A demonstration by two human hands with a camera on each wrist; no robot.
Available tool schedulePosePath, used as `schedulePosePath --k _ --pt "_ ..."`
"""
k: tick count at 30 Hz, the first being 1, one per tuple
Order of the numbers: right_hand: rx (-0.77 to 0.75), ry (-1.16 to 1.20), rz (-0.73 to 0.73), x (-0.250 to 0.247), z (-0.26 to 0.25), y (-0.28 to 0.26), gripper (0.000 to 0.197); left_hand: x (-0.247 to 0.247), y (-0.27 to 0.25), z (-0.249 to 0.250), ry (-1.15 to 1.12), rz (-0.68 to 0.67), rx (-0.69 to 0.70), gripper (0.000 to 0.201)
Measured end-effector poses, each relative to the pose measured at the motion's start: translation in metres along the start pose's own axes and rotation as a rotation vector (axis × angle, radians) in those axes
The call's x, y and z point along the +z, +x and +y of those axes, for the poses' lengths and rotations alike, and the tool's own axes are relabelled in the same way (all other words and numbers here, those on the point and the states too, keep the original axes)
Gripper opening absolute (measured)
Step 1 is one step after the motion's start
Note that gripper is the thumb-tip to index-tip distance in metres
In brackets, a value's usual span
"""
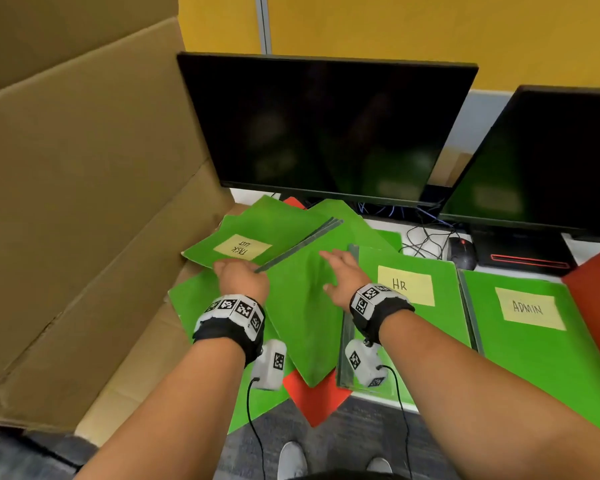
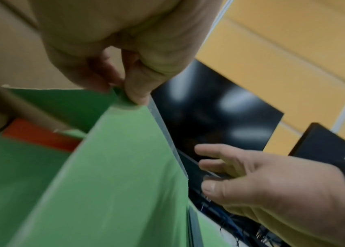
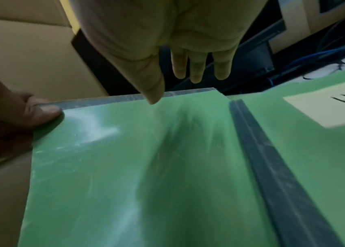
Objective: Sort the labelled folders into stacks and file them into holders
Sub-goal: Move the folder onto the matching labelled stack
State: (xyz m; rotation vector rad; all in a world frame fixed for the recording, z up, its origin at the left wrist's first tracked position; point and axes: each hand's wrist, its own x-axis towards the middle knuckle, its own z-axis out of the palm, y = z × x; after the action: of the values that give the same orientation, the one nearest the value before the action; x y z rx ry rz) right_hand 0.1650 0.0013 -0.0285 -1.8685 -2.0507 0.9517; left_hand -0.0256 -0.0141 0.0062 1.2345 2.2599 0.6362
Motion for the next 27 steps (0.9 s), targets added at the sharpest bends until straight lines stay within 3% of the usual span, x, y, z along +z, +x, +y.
schedulePosePath --k 7,11,13,16,17,19,21,23,25,27 --pt "-0.088 0.045 0.188 -0.036 -0.039 0.016 0.085 -0.043 -0.007 0.032 -0.127 0.262 0.203 0.022" --pt "-0.107 -0.049 0.367 -0.053 -0.046 0.019 0.083 -0.061 0.000 0.039 -0.195 0.367 0.385 0.029" --pt "-0.087 -0.104 0.471 -0.061 -0.050 0.019 0.070 -0.066 0.004 0.040 -0.271 0.403 0.464 0.027" --pt "-0.102 -0.203 0.581 -0.076 -0.054 0.020 0.033 -0.068 0.010 0.040 -0.426 0.469 0.513 0.020" --pt "-0.126 -0.225 0.583 -0.081 -0.054 0.021 0.026 -0.066 0.012 0.040 -0.495 0.491 0.478 0.021" --pt "-0.169 -0.235 0.595 -0.088 -0.056 0.018 0.021 -0.059 0.012 0.040 -0.557 0.506 0.333 0.043" --pt "-0.186 -0.203 0.614 -0.091 -0.057 0.015 0.017 -0.049 0.012 0.042 -0.533 0.417 0.212 0.056" --pt "-0.226 -0.175 0.584 -0.089 -0.059 0.011 0.011 -0.036 0.009 0.046 -0.568 0.182 0.149 0.062" --pt "-0.298 -0.172 0.471 -0.083 -0.061 0.008 0.007 -0.025 0.005 0.050 -0.711 -0.067 0.048 0.076" --pt "-0.377 -0.154 0.349 -0.073 -0.061 0.007 0.009 -0.015 0.003 0.052 -0.900 -0.223 -0.053 0.082"
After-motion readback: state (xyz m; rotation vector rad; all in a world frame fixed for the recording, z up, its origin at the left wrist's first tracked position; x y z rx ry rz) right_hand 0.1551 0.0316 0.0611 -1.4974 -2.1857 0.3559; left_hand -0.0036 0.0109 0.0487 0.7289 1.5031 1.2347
